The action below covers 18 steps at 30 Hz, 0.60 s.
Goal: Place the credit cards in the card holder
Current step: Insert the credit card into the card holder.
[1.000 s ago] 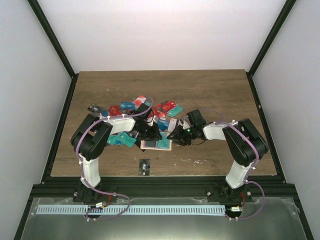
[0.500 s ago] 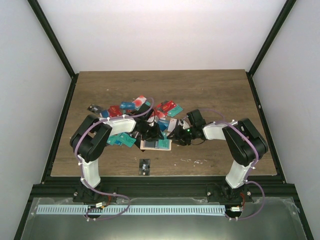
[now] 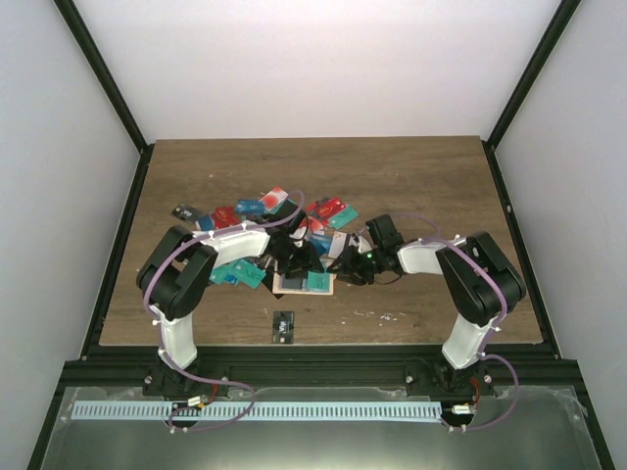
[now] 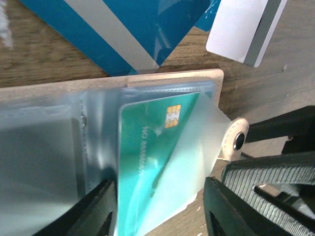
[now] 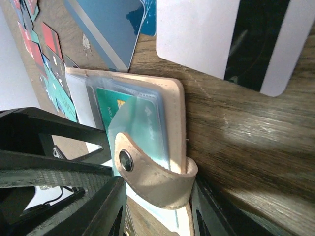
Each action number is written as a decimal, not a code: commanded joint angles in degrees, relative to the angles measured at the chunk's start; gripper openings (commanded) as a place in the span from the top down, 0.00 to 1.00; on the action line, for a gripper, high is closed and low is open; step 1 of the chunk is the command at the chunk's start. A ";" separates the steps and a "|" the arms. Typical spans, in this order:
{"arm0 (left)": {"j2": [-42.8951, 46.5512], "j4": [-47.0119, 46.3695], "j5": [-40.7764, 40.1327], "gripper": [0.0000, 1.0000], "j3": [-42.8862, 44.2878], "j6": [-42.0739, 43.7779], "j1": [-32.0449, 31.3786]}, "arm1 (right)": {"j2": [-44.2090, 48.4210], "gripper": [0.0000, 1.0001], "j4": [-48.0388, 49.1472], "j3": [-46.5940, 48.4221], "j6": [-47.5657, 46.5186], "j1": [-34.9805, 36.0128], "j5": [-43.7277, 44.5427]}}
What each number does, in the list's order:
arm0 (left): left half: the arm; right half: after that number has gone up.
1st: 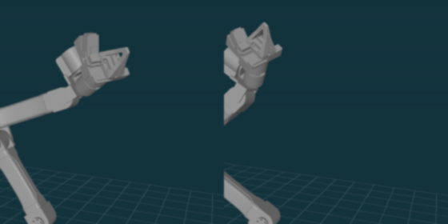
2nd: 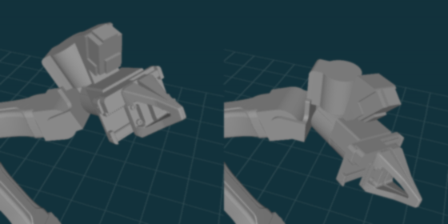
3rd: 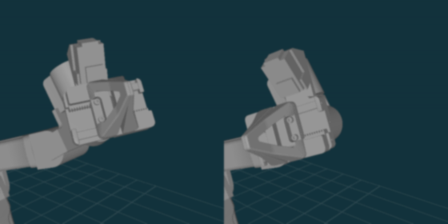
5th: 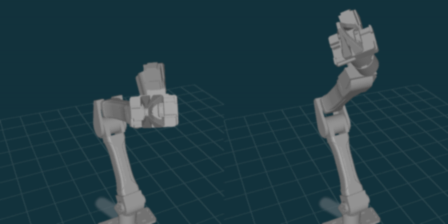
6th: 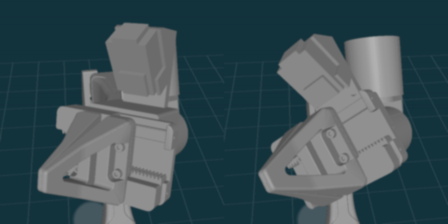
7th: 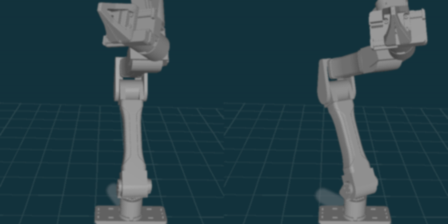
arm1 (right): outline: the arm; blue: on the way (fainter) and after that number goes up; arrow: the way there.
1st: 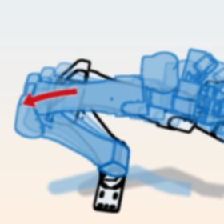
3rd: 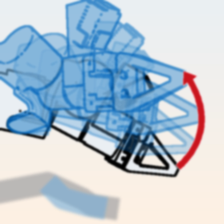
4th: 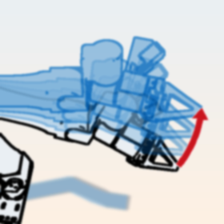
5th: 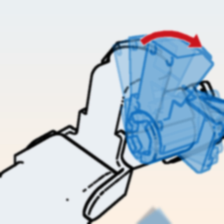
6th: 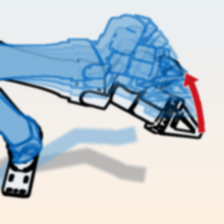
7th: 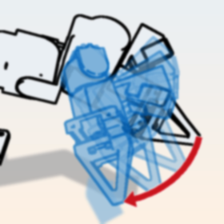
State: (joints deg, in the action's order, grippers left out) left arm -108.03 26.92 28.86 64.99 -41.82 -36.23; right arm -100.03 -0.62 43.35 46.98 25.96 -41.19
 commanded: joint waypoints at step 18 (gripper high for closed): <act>5.36 13.40 -6.97 0.74 6.78 7.83 0.43 | 10.97 0.59 -6.55 -1.15 -7.99 -1.88 -1.71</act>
State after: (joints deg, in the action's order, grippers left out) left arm -103.55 38.30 23.55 70.61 -37.82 -36.23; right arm -93.34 -7.99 43.27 40.25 24.21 -39.07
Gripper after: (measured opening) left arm 0.328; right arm 0.405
